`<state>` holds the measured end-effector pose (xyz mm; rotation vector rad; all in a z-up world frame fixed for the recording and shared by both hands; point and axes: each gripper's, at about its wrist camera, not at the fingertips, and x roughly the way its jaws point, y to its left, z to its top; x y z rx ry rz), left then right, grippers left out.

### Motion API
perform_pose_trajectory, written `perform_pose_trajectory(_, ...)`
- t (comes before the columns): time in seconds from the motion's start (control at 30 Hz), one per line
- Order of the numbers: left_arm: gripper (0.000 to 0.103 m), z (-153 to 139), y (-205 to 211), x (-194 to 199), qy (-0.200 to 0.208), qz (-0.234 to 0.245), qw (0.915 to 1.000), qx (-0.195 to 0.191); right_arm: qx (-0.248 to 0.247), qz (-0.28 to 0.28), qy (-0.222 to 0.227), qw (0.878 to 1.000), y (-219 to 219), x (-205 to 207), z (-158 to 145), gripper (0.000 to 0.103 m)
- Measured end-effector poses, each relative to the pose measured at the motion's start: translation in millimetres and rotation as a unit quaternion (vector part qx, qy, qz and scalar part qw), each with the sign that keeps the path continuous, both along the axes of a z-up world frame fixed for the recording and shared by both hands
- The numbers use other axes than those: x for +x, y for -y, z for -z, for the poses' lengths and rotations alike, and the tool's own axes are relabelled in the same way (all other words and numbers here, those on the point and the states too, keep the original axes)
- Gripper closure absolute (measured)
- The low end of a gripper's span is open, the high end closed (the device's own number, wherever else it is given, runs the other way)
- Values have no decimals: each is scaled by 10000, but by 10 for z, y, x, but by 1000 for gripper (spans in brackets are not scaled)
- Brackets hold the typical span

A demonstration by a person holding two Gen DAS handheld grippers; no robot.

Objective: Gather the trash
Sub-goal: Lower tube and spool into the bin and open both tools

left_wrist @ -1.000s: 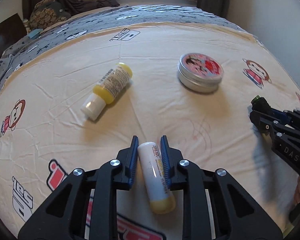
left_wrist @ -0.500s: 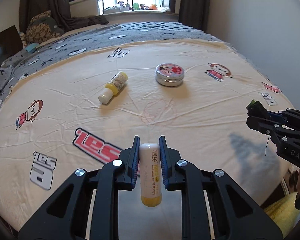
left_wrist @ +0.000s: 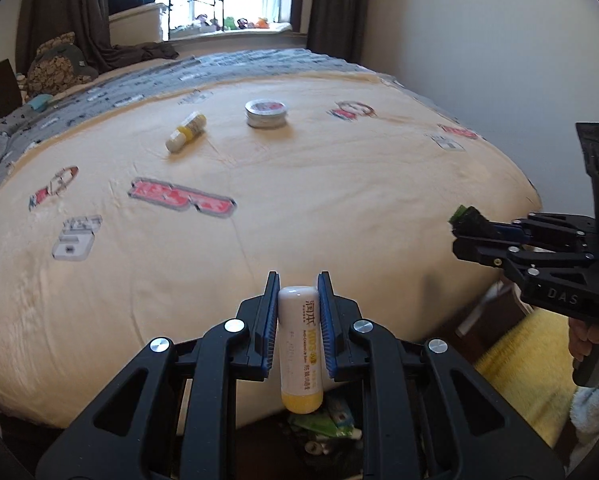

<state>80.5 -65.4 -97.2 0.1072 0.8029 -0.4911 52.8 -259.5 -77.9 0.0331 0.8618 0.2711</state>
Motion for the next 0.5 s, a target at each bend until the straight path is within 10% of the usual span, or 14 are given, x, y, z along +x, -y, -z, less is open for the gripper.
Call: perform_pose_trajectory(0.5, 85, 1365, 93, -414, -1573, 153, 9870, 299, -46, 138, -1406, 9900, -207, -572, 1231, 76)
